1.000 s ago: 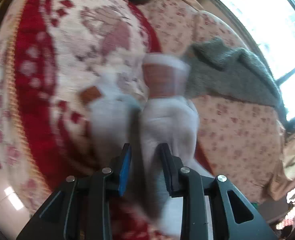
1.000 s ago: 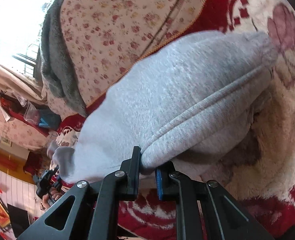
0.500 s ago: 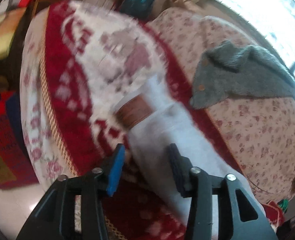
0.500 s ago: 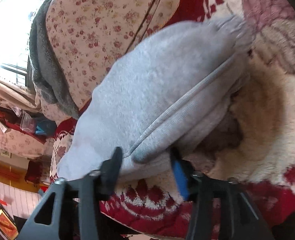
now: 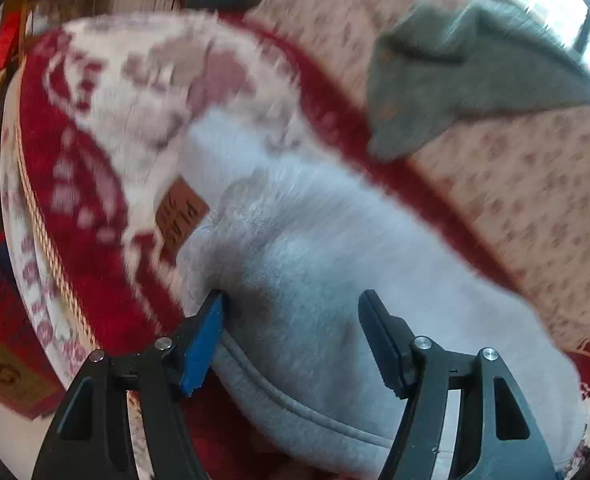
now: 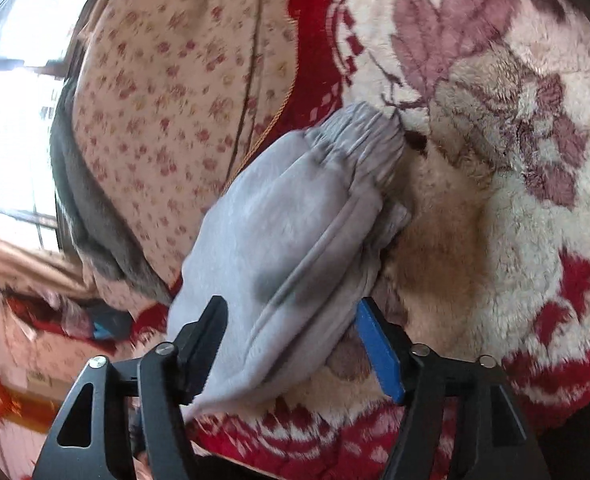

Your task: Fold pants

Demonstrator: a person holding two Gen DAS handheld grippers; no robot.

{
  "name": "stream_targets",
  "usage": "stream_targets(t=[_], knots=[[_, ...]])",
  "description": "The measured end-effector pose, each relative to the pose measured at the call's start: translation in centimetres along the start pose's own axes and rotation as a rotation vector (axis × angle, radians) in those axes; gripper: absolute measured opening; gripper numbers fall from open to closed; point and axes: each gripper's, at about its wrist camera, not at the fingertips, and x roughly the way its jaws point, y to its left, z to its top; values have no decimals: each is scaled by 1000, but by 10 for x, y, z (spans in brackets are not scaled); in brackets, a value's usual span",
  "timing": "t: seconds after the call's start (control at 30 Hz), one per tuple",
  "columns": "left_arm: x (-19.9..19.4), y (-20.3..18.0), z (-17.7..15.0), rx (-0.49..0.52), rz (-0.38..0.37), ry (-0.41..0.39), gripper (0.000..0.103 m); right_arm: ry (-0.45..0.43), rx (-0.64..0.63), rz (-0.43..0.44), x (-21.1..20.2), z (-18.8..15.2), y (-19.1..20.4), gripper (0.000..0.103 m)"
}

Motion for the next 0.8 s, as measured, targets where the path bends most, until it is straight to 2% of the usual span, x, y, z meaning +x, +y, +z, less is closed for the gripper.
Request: stream_targets(t=[0.07, 0.13, 0.17, 0.23, 0.33, 0.4, 0.43, 0.47, 0.57, 0.67, 0.77, 0.8], knots=[[-1, -1, -4, 18, 19, -2, 67, 13, 28, 43, 9, 5, -6, 84], [-13, -9, -6, 56, 42, -38, 67, 21, 43, 9, 18, 9, -11, 87], [-20, -13, -6, 61, 39, -57, 67, 23, 67, 7, 23, 11, -17, 88], [-31, -21, -4, 60, 13, -75, 67, 39, 122, 72, 34, 15, -27, 89], [-40, -43, -2, 82, -16, -91, 67, 25, 85, 121, 42, 22, -26, 89], [-44, -65, -3, 115, -52, -88, 67, -18, 24, 143, 41, 25, -21, 79], [-44, -75, -4, 131, -71, -81, 67, -26, 10, 145, 41, 26, -20, 54], [-44, -91, -8, 158, -100, -69, 67, -25, 14, 143, 41, 27, -20, 42], [-47, -128, -23, 229, -169, -49, 67, -60, -66, 106, 25, 20, -4, 32], [-49, -166, -42, 313, -248, -25, 67, -96, -177, 87, -5, 5, 18, 30], [-40, -194, -64, 380, -291, 16, 67, -120, -285, 11, -25, -16, 31, 30], [-35, -199, -69, 396, -294, 30, 67, -113, -316, -70, -22, -22, 30, 30]])
